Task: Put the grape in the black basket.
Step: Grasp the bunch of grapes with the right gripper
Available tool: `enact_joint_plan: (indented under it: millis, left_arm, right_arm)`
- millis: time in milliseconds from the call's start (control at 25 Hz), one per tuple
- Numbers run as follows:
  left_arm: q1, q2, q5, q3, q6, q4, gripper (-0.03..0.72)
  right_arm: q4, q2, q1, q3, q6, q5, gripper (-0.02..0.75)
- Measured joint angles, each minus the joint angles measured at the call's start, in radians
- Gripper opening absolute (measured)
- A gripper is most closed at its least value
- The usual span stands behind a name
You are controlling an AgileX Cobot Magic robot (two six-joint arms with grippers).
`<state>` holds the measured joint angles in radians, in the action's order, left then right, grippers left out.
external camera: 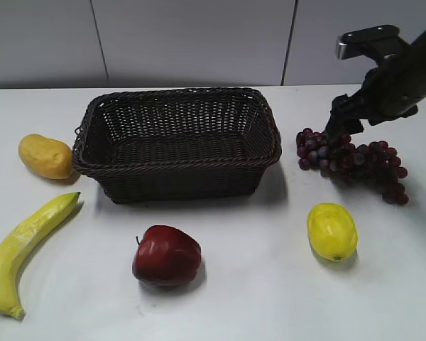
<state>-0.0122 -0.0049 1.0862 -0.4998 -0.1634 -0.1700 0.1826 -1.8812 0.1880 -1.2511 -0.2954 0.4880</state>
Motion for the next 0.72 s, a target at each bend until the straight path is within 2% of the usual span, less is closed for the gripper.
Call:
enact_joint_plan:
  millis: [240,400,480,560,600,680,720]
  left_arm:
    - [0.0,0.0,0.0,0.0,0.0,0.0,0.228]
    - [0.0,0.0,0.0,0.0,-0.001,0.0,0.228]
    - [0.0,0.0,0.0,0.0,0.0,0.0,0.228]
    - [0.0,0.0,0.0,0.0,0.0,0.0,0.228]
    - [0.0,0.0,0.0,0.0,0.0,0.0,0.228]
    - [0.0,0.0,0.0,0.0,0.0,0.0,0.228]
    - [0.0,0.0,0.0,0.0,0.0,0.0,0.228]
  right_arm:
    - [-0.008,-0.175,0.002,-0.151,-0.002,0.009,0.649]
    - [-0.008,-0.249,0.002,-0.182,-0.002,0.026,0.646]
    - [-0.005,-0.267,0.002,-0.186,-0.001,0.027,0.621]
    - [-0.005,-0.269,0.002,-0.19,-0.001,0.029,0.562]
    - [-0.005,-0.27,0.002,-0.193,-0.001,0.034,0.508]
    - [-0.005,-0.27,0.002,-0.204,-0.001,0.053,0.378]
    - [-0.005,-0.27,0.002,-0.216,-0.001,0.072,0.283]
